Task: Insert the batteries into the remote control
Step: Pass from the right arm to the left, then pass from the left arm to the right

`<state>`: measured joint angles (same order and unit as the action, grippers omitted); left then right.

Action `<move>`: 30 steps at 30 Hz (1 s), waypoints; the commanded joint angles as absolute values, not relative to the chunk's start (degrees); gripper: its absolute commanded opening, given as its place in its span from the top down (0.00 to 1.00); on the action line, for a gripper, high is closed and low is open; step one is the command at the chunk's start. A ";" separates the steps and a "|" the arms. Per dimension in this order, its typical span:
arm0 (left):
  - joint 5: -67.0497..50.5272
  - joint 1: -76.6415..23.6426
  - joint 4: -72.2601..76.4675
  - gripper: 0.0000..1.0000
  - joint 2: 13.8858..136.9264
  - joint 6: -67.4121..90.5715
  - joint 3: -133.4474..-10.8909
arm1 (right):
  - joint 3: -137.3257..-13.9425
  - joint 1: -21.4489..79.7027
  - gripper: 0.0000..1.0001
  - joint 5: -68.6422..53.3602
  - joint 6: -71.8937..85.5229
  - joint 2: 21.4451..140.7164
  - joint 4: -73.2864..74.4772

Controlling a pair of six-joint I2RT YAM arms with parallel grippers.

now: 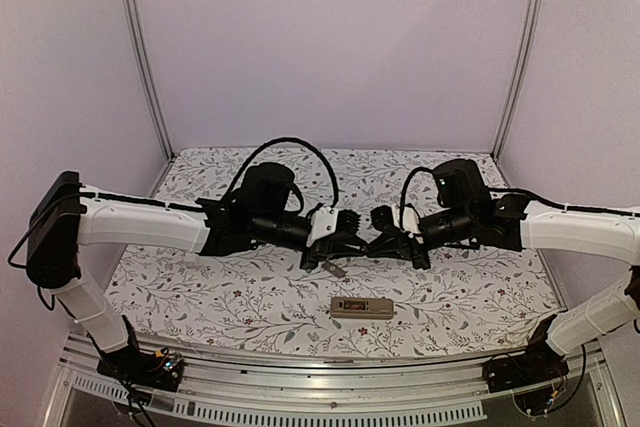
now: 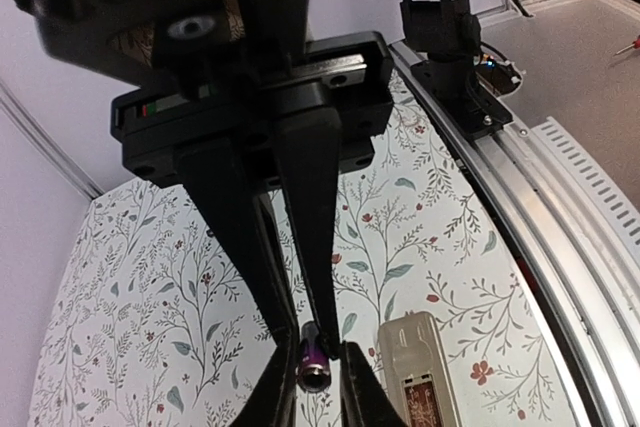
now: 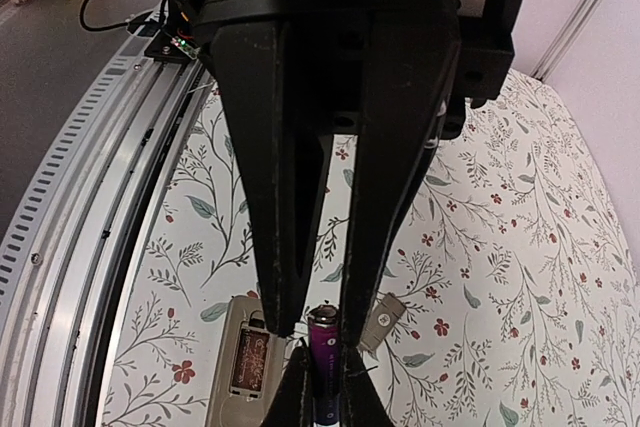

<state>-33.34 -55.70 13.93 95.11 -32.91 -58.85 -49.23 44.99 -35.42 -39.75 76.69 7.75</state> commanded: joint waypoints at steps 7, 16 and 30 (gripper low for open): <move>-32.59 -55.77 12.21 0.87 95.14 -33.37 -57.75 | -50.61 45.18 1.00 -34.78 -38.68 76.55 8.51; -31.82 -55.77 13.44 1.00 95.72 -33.21 -57.76 | -50.89 45.18 1.00 -34.42 -38.54 76.73 8.35; -38.18 -50.00 52.49 1.00 92.34 2.06 -43.27 | -46.72 40.14 0.33 -38.02 -26.50 70.50 -0.27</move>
